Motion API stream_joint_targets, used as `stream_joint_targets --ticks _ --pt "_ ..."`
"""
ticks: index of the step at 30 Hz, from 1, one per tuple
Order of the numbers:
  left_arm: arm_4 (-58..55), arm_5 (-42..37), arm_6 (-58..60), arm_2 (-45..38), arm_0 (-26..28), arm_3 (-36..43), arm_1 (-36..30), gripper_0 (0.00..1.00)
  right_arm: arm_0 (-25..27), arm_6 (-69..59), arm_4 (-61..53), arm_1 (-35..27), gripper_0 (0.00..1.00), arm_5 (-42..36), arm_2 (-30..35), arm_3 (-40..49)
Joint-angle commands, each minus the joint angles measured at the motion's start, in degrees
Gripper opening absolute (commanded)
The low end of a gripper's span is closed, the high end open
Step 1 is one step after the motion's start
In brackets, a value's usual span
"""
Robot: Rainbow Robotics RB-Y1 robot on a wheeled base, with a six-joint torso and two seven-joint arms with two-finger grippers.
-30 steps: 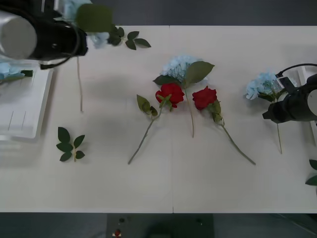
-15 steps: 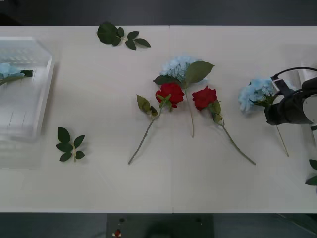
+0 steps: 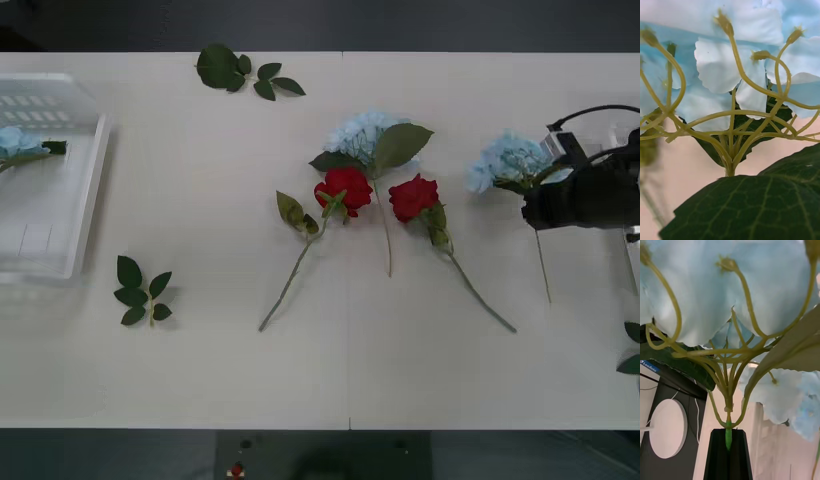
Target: Put the red flowers into the right box and the blue flowers into the left box
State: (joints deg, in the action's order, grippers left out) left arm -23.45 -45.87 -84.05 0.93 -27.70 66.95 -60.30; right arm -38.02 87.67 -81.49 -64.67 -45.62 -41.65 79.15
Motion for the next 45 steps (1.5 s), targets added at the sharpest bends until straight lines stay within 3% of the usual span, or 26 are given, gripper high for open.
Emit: stream_joint_targets --ticks 1,6,11,15,20,21,23,24,26,29,35,45 --pt "0.07 4.04 -0.59 2.14 -0.42 -2.18 -0.43 0.0 -0.21 4.44 -8.68 -1.6 0.0 -4.39 7.73 1.44" --pt "-2.48 7.55 -0.06 5.04 -0.33 -5.25 0.27 0.0 -0.13 16.74 -30.83 -0.9 0.0 -5.79 10.8 -2.07" --pt "-2.48 8.17 0.2 5.04 -0.16 -6.22 2.03 0.0 -0.3 33.53 -45.07 2.0 0.0 -5.71 11.16 -4.36" --pt "-2.65 8.17 0.46 5.04 0.28 -6.49 3.26 0.0 -0.74 44.43 -51.13 5.08 0.0 -5.88 11.95 -5.59" --pt "-7.05 8.17 0.2 5.13 0.81 -6.4 3.88 0.01 -1.01 54.45 -53.51 13.16 0.0 -8.52 16.78 -8.14" --pt "-7.75 8.17 0.11 5.13 0.81 -6.4 3.88 0.03 -1.18 55.24 -53.51 14.22 0.0 -9.05 17.22 -8.49" --pt "-10.12 8.17 -0.41 5.04 0.81 -6.31 3.88 0.25 -1.53 58.58 -53.51 18.52 0.0 -10.63 19.33 -10.16" --pt "-10.65 8.17 -0.59 5.13 0.81 -6.31 3.88 0.3 -1.53 59.28 -53.51 19.58 0.0 -10.98 19.86 -10.51" --pt "-13.02 7.73 -1.21 5.13 0.81 -5.78 3.88 0.55 -2.15 61.83 -53.51 23.71 0.0 -11.95 21.35 -12.09" --pt "-16.98 4.21 -4.02 5.04 0.81 -3.5 3.88 0.73 -3.03 64.38 -53.51 27.93 0.0 -12.3 22.32 -13.76" --pt "-24.01 -8.35 -5.07 -0.23 0.81 4.41 3.88 0.85 -5.4 67.33 -53.51 35.22 0.0 -12.3 22.93 -16.57" --pt "-35.52 -34.63 -6.3 -14.82 0.11 17.6 3.88 0.88 -7.51 67.33 -53.51 41.64 0.0 -10.72 22.93 -17.54"
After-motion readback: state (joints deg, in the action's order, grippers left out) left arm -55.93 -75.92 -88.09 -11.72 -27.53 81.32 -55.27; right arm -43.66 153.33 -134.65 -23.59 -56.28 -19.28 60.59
